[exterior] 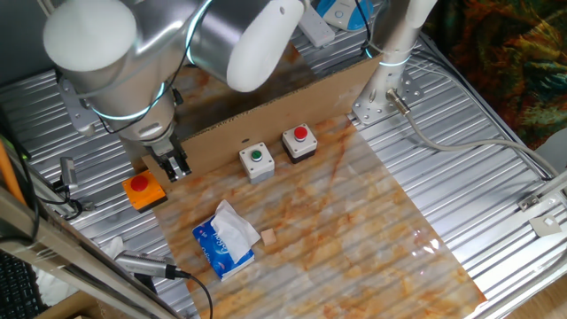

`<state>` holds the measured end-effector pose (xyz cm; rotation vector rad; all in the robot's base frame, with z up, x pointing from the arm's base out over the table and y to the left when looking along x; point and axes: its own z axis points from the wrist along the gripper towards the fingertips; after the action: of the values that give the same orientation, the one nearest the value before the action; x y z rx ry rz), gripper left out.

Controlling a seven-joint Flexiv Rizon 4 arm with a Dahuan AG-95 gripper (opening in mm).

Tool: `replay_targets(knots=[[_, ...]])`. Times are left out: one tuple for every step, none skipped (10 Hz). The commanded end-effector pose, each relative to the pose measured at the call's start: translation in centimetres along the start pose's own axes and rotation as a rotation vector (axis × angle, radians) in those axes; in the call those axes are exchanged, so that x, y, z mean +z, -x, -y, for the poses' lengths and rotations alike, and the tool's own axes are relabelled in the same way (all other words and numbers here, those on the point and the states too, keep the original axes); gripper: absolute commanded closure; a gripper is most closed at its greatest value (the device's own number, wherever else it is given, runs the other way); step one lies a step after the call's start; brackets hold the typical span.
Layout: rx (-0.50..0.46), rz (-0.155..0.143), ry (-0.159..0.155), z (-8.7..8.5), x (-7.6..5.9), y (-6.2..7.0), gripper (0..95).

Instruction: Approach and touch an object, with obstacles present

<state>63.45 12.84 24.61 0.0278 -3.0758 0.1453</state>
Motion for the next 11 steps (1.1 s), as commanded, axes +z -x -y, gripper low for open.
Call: replay_targets(knots=[[0.001,0.005,0.000,0.0,0.0,0.0,95.0],[0.002,0.008,0.003,-0.1,0.1,-0.1,95.0],[0.008,0.008,0.001,-0.5,0.1,-0.4,95.0],[0.013,0.007,-0.003,-0.8,0.0,-0.6,95.0],[0.023,0.007,0.000,-1.4,-0.5,-0.9,95.0],[0.028,0.006,0.002,-1.9,-0.9,-1.1,95.0],[0.031,0.004,0.002,-2.2,-1.1,-1.2,95.0],[0.042,0.003,0.004,-3.0,-1.4,-1.6,95.0],[0.048,0.002,0.002,-3.4,-1.5,-1.8,95.0],[0.058,0.004,0.006,-3.9,-1.3,-2.4,95.0],[0.067,0.008,0.005,-4.4,-1.0,-2.9,95.0]])
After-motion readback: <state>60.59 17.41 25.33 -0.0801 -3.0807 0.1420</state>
